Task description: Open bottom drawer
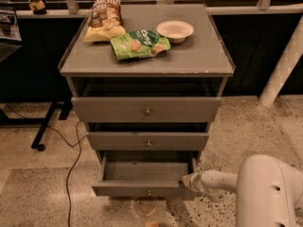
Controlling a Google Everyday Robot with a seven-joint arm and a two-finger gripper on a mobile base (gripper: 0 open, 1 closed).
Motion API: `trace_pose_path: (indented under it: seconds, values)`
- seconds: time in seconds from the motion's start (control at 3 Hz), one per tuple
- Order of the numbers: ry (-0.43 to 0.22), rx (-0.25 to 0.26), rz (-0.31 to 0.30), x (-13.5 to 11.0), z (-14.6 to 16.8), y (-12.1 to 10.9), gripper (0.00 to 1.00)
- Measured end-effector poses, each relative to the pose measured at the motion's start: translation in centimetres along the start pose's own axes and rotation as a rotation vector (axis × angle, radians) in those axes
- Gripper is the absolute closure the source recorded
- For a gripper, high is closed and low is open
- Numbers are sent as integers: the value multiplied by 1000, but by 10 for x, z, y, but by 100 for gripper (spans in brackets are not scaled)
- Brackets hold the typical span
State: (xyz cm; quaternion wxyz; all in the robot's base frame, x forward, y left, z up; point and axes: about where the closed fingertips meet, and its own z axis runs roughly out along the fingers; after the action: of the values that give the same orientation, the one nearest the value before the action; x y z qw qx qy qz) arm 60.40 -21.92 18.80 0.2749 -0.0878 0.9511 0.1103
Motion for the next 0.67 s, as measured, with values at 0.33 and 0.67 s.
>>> trace_pose_path:
  seconds: [0.33,0.67]
  values:
    - [19,-7,-4,10,-4,0,100]
    - [34,-34,-2,25,-12,4,100]
